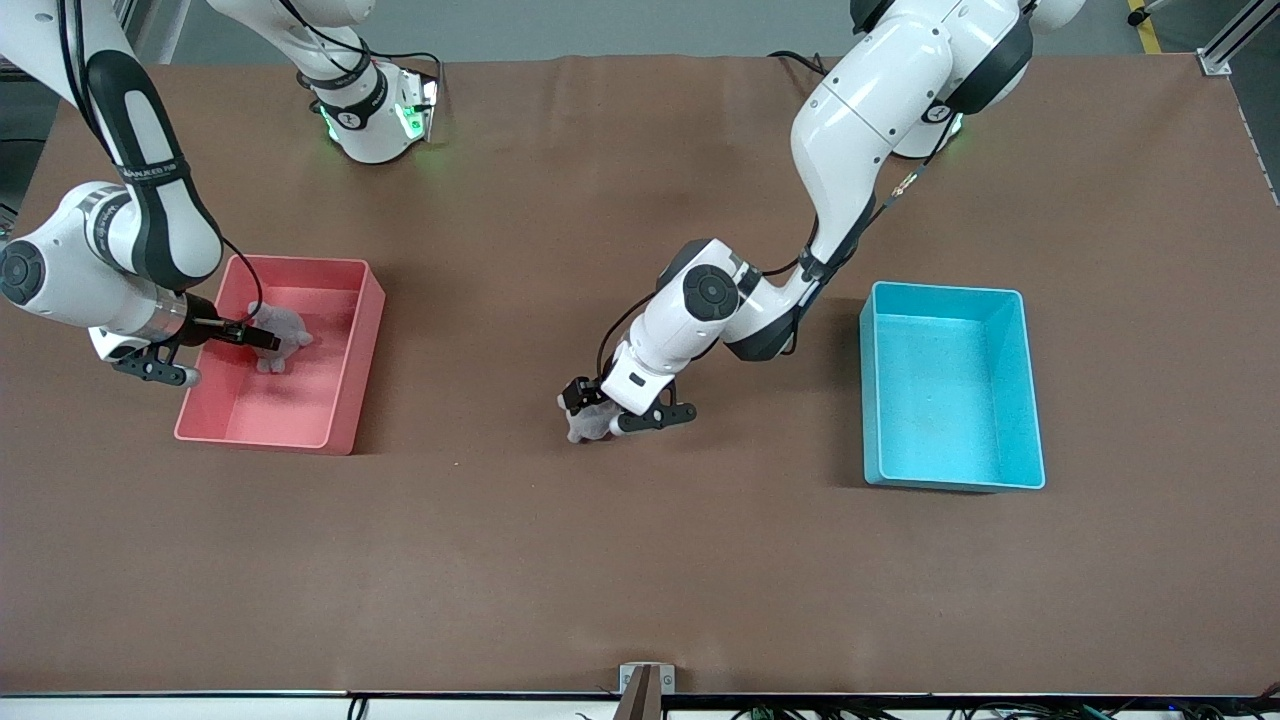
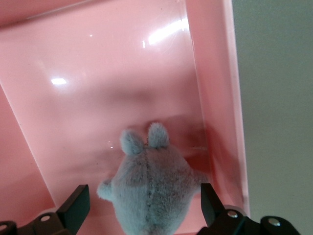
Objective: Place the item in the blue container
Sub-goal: 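Grasp the plush with the left gripper while the right gripper grasps the second plush, then carry the plush to the cyan tray with the left gripper while the right gripper lifts, then lower the plush into the cyan tray and open the left gripper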
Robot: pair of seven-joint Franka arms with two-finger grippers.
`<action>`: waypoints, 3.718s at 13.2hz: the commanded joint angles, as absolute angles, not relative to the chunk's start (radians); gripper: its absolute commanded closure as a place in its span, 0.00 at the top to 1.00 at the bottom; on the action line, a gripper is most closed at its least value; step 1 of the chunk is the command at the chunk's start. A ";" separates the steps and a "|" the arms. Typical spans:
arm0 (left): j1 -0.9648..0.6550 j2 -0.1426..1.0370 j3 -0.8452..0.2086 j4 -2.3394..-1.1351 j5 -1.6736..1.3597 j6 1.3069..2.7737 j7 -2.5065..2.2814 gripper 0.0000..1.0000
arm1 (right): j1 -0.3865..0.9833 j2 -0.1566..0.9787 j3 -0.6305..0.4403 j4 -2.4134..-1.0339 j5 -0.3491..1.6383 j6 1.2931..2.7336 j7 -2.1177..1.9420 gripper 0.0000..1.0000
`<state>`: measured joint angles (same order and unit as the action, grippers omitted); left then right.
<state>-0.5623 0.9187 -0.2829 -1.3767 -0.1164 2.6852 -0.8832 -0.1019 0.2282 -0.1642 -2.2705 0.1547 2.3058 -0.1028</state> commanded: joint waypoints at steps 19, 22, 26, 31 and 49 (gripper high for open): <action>-0.493 0.649 -0.227 -1.373 -0.032 2.140 -0.784 0.27 | -0.017 0.265 -0.149 -2.349 -0.040 2.327 0.468 0.98; -0.379 0.430 -0.238 -1.548 -0.034 1.991 -0.599 0.25 | -0.017 0.279 -0.150 -2.342 -0.046 2.332 0.468 0.97; -0.182 0.183 -0.239 -1.860 -0.035 1.993 -0.226 0.25 | -0.020 0.285 -0.150 -2.341 -0.058 2.333 0.468 0.77; 0.119 0.139 -0.236 -1.956 -0.032 1.993 0.268 0.24 | -0.037 0.288 -0.149 -2.332 -0.057 2.329 0.468 0.07; 0.163 0.440 -0.230 -1.924 0.158 2.220 0.247 0.30 | 0.352 0.282 -0.140 -1.873 0.204 1.959 0.875 0.02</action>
